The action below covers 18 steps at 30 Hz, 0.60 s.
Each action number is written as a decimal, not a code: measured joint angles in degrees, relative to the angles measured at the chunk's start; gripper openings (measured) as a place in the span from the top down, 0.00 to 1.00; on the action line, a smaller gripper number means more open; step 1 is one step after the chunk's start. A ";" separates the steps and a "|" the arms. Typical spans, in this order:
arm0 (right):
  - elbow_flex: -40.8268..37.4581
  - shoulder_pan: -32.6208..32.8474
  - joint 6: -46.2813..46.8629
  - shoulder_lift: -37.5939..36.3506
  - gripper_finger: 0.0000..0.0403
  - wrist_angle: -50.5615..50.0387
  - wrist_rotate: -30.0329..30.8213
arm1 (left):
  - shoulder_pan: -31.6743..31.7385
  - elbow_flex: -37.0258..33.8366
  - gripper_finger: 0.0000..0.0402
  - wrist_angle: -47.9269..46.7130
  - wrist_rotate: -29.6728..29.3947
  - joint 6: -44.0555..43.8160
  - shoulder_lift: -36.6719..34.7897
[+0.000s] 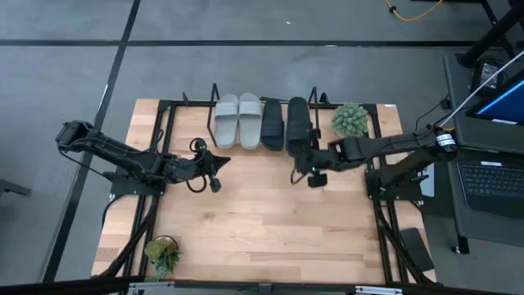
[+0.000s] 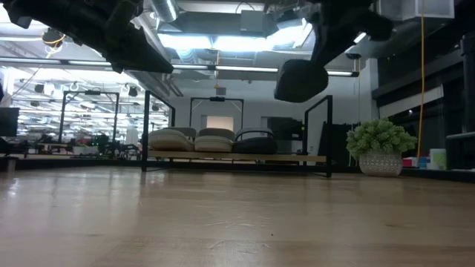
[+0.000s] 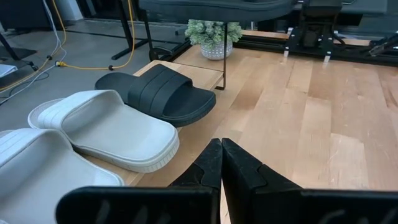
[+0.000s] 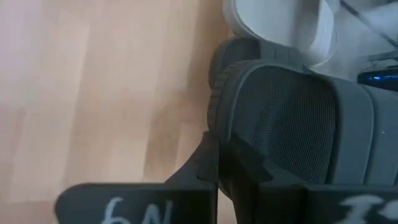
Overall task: Pick and place slides into the shelf
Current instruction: Put the black slide on the shelf
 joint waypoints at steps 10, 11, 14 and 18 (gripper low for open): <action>-1.29 -11.92 -8.74 0.00 0.96 3.35 -8.71 | 0.00 0.00 0.99 0.00 -0.01 0.02 0.00; -1.88 -12.82 -9.70 0.00 0.96 4.09 -9.64 | 0.00 0.00 0.99 0.00 0.00 0.03 0.00; -3.91 -15.23 -12.31 0.00 0.96 6.82 -12.61 | 0.02 0.00 0.99 0.02 0.00 0.04 0.00; -6.23 -17.48 -12.61 0.04 0.96 7.86 -13.97 | 0.00 0.00 0.99 0.00 0.00 0.04 0.00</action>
